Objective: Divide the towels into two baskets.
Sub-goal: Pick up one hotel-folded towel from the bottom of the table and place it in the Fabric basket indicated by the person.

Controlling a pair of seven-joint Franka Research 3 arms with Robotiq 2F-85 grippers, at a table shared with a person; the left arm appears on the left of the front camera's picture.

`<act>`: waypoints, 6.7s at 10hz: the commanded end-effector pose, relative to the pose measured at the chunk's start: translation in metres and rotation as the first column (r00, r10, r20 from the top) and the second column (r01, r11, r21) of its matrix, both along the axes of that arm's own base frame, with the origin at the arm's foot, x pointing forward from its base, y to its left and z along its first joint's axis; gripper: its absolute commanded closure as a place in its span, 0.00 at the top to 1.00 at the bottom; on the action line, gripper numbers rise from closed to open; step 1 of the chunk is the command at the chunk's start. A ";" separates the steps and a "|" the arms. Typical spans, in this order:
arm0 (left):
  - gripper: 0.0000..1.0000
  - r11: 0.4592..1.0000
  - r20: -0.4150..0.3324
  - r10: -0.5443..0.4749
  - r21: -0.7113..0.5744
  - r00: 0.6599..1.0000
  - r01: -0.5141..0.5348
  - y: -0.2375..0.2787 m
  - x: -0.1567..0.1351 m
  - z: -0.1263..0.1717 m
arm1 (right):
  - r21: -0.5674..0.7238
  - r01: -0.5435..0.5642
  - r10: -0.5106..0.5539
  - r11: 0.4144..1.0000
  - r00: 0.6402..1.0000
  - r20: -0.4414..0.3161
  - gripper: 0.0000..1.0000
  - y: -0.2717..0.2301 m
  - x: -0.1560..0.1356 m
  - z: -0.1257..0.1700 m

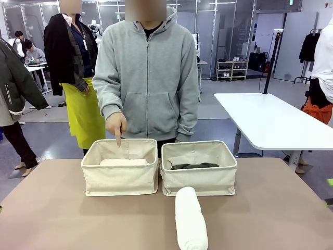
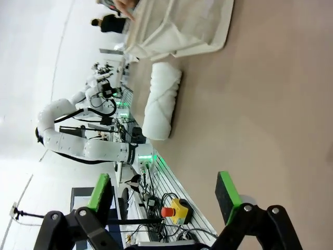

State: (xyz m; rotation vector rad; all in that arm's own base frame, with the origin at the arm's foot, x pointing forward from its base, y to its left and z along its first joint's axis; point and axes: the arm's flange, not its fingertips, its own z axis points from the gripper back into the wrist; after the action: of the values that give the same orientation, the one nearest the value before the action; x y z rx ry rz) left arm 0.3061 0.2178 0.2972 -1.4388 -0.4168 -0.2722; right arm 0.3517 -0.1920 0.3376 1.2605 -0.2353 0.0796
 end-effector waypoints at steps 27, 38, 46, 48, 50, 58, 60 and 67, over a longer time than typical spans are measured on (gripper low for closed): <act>1.00 1.000 0.008 0.004 0.003 1.000 -0.004 0.001 -0.003 0.004 | -0.713 -0.072 0.056 0.698 0.997 -0.045 1.00 0.448 0.032 -0.017; 1.00 1.000 0.008 0.004 0.003 1.000 -0.004 0.001 -0.003 0.004 | -0.751 -0.141 0.149 0.645 0.987 -0.058 0.37 0.468 0.041 -0.033; 1.00 1.000 0.008 0.004 0.003 1.000 -0.004 0.001 -0.003 0.004 | -0.895 -0.272 0.702 0.354 0.710 0.062 0.25 0.469 0.022 0.126; 1.00 1.000 0.008 0.004 0.003 1.000 -0.004 0.001 -0.003 0.004 | -0.970 -0.223 0.925 0.097 0.379 0.005 0.25 0.476 0.021 0.134; 1.00 1.000 0.008 0.004 0.003 1.000 -0.004 0.001 -0.003 0.004 | -0.974 -0.225 0.960 0.021 0.275 -0.043 0.25 0.489 0.011 0.132; 1.00 1.000 0.008 0.004 0.003 1.000 -0.004 0.001 -0.003 0.004 | -0.965 -0.260 0.965 0.020 0.258 -0.049 0.36 0.491 0.009 0.130; 1.00 1.000 0.008 0.004 0.003 1.000 -0.004 0.001 -0.003 0.004 | -0.977 -0.192 0.985 -0.092 0.128 -0.117 0.36 0.539 0.037 0.159; 1.00 1.000 0.008 0.004 0.003 1.000 -0.004 0.001 -0.003 0.004 | -0.980 -0.039 0.976 -0.195 0.088 -0.197 0.36 0.748 0.154 0.171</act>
State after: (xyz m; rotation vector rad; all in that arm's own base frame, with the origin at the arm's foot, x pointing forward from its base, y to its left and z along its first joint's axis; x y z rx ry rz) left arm 0.3058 0.2182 0.2972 -1.4384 -0.4177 -0.2713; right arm 0.4896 0.5159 0.4918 -0.2404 -0.1138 1.7282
